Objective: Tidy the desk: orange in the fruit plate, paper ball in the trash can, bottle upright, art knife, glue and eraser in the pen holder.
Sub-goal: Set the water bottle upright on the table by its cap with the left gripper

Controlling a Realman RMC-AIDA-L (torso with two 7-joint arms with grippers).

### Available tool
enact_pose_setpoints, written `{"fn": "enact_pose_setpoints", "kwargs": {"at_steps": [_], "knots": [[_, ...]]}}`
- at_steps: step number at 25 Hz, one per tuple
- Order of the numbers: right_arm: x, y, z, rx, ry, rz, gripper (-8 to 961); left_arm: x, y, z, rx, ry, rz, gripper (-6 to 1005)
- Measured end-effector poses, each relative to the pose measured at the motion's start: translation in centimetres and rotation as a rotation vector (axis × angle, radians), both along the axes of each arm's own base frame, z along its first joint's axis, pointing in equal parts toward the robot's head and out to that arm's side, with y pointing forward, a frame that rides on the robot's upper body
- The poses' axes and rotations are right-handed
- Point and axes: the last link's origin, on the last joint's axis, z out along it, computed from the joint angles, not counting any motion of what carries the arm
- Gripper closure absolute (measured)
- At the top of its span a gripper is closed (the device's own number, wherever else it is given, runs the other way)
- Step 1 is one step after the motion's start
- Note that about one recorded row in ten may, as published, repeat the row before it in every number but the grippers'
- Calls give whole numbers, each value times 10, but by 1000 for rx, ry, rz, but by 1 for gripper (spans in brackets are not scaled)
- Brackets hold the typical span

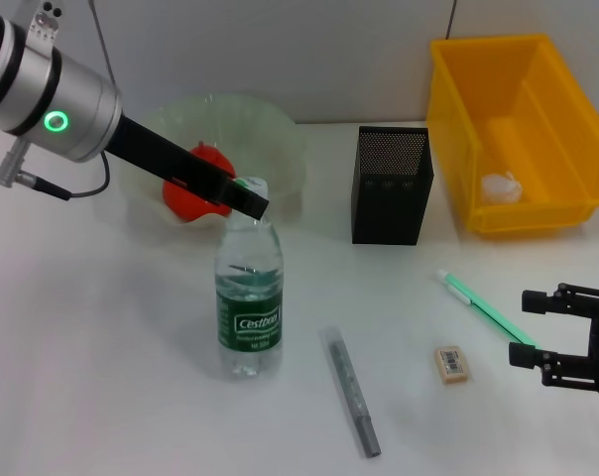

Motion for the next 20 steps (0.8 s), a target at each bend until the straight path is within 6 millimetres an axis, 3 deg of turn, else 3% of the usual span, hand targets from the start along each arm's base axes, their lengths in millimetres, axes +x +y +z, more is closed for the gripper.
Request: {"fn": "enact_pose_setpoints", "kwargs": {"at_steps": [8,20], "knots": [[0,1,0,-1,3,-11,227,3,-1,12,25,-18,-40,567],[-2,4,2,3,14,-23,227,7,-3,14,20,-30,-106,572]]}}
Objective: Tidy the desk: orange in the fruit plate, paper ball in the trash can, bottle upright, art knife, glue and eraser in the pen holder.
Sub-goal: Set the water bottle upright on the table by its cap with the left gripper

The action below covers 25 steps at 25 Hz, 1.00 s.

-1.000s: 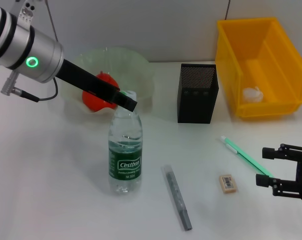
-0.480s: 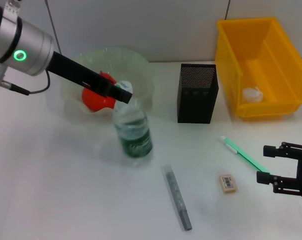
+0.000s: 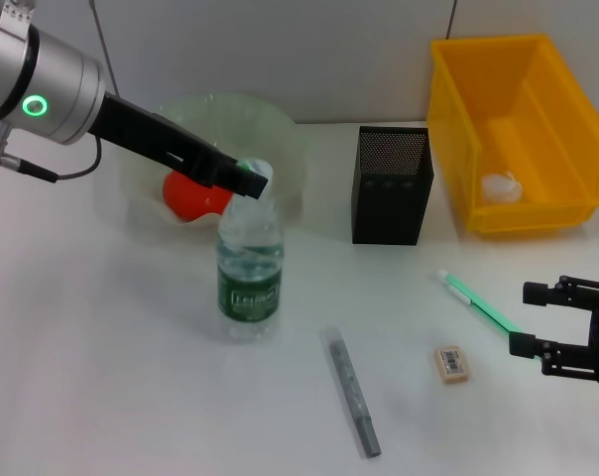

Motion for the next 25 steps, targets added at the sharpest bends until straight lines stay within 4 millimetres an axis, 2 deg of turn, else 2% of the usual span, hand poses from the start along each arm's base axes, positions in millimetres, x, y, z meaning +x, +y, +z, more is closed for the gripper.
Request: {"fn": "enact_pose_setpoints", "kwargs": {"at_steps": [8,12,18,21,25], "knots": [[0,0,1,7,3,-4,228,-1,-2,0,0,17,-46,574],[0,0,1,7,4,-4,227,-3,-4,3,11,19,-58,719],[0,0,1,6,5,-7,227,-5,-6,8,27,22,-70,791],[0,0,1,6,5,-8,227,-4,-9,14,26,13,-84,786],[0,0,1,6,5,-8,227,0,-15,20,20,20,-109,726]]}}
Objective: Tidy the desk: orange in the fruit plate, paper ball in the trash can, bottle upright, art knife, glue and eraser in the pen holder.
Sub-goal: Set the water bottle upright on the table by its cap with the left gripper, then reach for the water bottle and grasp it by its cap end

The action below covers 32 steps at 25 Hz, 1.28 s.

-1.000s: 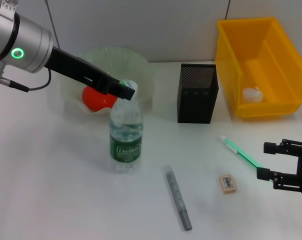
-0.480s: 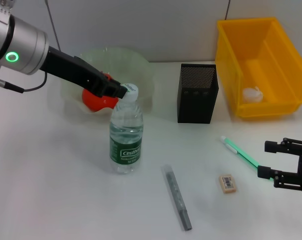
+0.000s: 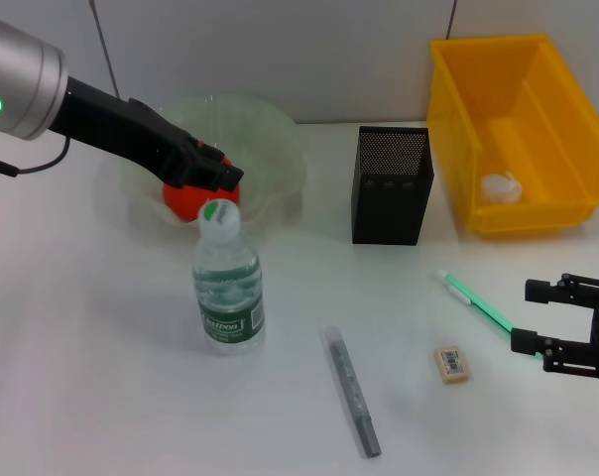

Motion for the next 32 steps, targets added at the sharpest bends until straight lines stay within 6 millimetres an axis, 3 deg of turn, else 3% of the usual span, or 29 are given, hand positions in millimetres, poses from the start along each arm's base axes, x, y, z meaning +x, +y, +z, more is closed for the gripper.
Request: {"fn": "enact_pose_setpoints", "kwargs": {"at_steps": [7,14,23,32], "knots": [[0,0,0,0,0,-1,228,4,-8,5,-34,38,-82,551],[-1,0,-2,-2,4,-1,228,9,-14,-6,-95,74,-142,384],[-1,-1,-3,-6,8,-8,228,-2,-10,-14,-67,148,-139,191],[-1,-1,-4,-10,11,-12,227,-5,-10,-21,-78,171,-140,193]]}}
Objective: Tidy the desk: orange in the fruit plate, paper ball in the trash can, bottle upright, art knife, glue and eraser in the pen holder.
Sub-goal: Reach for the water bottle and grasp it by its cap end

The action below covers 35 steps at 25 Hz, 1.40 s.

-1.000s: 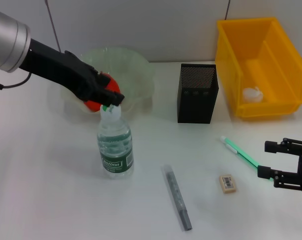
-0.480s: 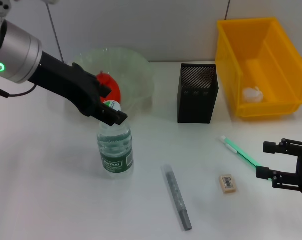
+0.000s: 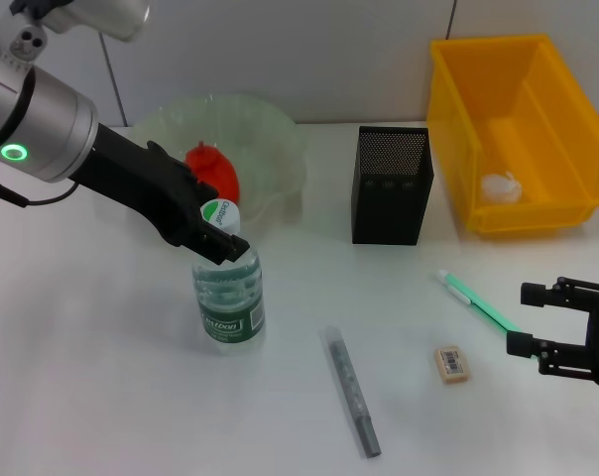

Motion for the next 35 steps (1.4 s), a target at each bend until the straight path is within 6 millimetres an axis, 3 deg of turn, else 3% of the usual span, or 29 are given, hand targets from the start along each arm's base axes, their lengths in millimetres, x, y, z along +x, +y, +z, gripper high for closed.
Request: {"fn": "enact_pose_setpoints", "kwargs": {"at_steps": [23,28,35], "knots": [[0,-2,-1,-1,7,-4,227,-7,3,-9,6,25,11,260],[0,-2,-1,-1,7,-5,228,-6,3,-10,2,27,8,506],[0,-2,-1,0,7,-5,227,-6,2,-9,4,12,11,519]]}}
